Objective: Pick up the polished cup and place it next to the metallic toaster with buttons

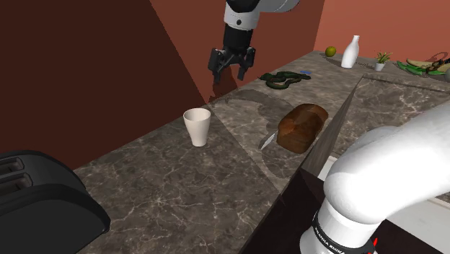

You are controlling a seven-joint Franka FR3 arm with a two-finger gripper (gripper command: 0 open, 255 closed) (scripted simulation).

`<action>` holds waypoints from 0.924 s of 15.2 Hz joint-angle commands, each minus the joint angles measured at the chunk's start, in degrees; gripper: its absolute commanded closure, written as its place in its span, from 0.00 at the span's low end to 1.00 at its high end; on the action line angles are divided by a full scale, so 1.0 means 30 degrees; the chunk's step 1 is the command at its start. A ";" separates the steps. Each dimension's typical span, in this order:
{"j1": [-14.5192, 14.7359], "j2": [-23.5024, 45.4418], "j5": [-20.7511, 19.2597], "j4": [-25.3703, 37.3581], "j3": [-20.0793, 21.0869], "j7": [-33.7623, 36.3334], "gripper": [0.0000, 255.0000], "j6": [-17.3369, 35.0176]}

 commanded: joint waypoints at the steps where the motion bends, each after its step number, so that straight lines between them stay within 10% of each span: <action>1: 0.0066 0.1001 0.0177 -0.0404 0.0005 0.0044 0.00 0.1555; 14: 0.0546 0.8358 0.1708 -0.0014 -0.0301 -0.0615 0.00 0.9005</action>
